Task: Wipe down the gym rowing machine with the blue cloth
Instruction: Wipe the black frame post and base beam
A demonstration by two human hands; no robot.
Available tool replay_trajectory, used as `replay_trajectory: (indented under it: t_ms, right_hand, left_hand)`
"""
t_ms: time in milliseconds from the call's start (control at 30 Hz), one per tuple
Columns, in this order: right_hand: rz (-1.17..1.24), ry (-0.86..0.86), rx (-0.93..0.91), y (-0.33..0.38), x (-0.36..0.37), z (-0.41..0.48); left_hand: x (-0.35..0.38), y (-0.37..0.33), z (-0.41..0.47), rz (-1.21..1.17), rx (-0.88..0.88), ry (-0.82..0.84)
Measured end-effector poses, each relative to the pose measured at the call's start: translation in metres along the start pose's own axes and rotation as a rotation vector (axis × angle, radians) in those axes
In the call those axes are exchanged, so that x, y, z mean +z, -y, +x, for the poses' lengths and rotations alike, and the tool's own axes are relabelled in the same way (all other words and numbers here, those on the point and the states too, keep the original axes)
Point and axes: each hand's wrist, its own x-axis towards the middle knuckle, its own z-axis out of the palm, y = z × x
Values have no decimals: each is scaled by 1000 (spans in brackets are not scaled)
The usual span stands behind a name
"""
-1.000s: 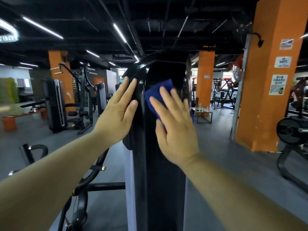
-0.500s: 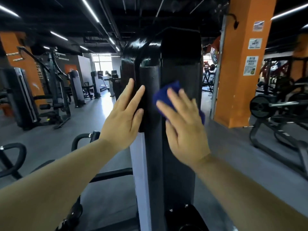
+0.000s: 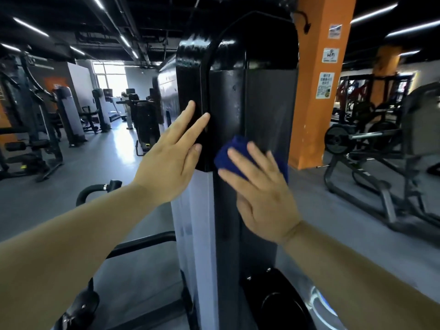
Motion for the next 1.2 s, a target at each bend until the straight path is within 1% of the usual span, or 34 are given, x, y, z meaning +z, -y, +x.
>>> replay_trajectory:
  t_ms: [67, 100, 133, 200, 267, 367, 400, 433, 500, 600, 633, 667, 733, 833, 900, 967, 1100, 1133, 1200]
  right_hand:
    - [-22, 121, -55, 15, 21, -60]
    - [-27, 151, -62, 19, 28, -82]
    - [-27, 158, -57, 21, 30, -92]
    - [-15, 123, -17, 17, 27, -79]
    - [76, 11, 118, 8, 11, -33]
    - [295, -229, 471, -16, -23, 52]
    - [319, -296, 545, -20, -27, 68]
    - [318, -337, 567, -18, -24, 72]
    - [287, -350, 537, 1, -5, 45]
    - [201, -201, 503, 45, 33, -35]
    - [172, -170, 487, 49, 37, -49]
    - [179, -175, 476, 43, 36, -48]
    - [237, -246, 479, 20, 22, -13]
    - [350, -365, 538, -20, -15, 69]
    - [352, -426, 524, -33, -24, 92]
    - [313, -427, 489, -24, -7, 65]
    - [244, -277, 557, 27, 42, -50]
    - [240, -255, 576, 31, 44, -61]
    - [270, -265, 590, 24, 36, -44]
  left_hand:
    - [4, -1, -1, -7, 4, -10]
    - [8, -3, -2, -17, 6, -18]
    - [13, -4, -2, -25, 13, -35]
    - [19, -8, 2, -24, 44, -96]
    - [18, -12, 14, -25, 73, -166]
    - [10, -22, 39, -69, 55, -250]
    - [9, -26, 46, -70, 53, -272]
    - [9, -30, 52, -56, 65, -292]
    - [13, -35, 59, -17, 116, -315]
    - [23, -43, 64, -57, 113, -334]
    - [27, -45, 64, -89, 96, -349]
    - [30, -48, 65, -114, 83, -372]
    - [37, -50, 67, -130, 75, -416]
    - [42, -50, 68, -122, 75, -458]
    - [43, -49, 68, -124, 82, -464]
    - [43, -49, 67, -128, 85, -466]
    - [45, -49, 68, -146, 87, -467]
    - [45, -49, 68, -148, 92, -475]
    - [46, -48, 68, -141, 95, -485]
